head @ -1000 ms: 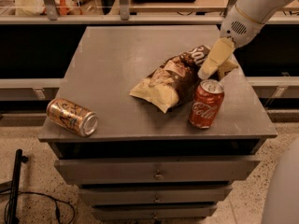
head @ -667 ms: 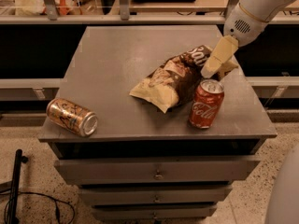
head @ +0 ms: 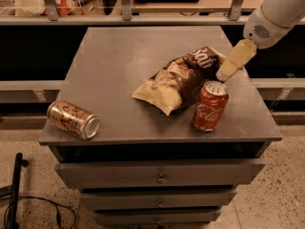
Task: Move brown chip bag near coke can
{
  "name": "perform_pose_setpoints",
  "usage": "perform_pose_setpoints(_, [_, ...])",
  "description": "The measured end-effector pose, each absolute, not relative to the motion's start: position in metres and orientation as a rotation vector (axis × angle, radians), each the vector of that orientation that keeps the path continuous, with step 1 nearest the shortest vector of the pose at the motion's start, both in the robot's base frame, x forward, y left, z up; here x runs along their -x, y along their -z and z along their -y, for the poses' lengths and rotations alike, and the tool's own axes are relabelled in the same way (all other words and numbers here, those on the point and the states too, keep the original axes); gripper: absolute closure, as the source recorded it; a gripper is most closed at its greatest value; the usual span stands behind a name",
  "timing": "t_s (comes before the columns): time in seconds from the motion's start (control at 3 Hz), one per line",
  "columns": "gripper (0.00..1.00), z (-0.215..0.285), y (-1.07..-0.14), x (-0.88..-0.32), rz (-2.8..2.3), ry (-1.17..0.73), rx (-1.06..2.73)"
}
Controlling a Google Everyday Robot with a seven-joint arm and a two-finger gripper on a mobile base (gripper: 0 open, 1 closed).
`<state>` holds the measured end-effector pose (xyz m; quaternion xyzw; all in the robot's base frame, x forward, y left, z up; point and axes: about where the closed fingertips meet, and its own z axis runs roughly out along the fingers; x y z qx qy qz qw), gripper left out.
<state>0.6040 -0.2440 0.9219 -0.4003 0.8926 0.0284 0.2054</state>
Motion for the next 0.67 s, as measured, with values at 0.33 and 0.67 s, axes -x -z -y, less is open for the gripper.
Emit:
perform_pose_setpoints(0.33, [0.0,0.268,-0.933,-0.605,-2.481,0.139,0.983])
perform_pose_setpoints(0.67, [0.0,0.287,-0.931,-0.606,-2.498,0.242,0.954])
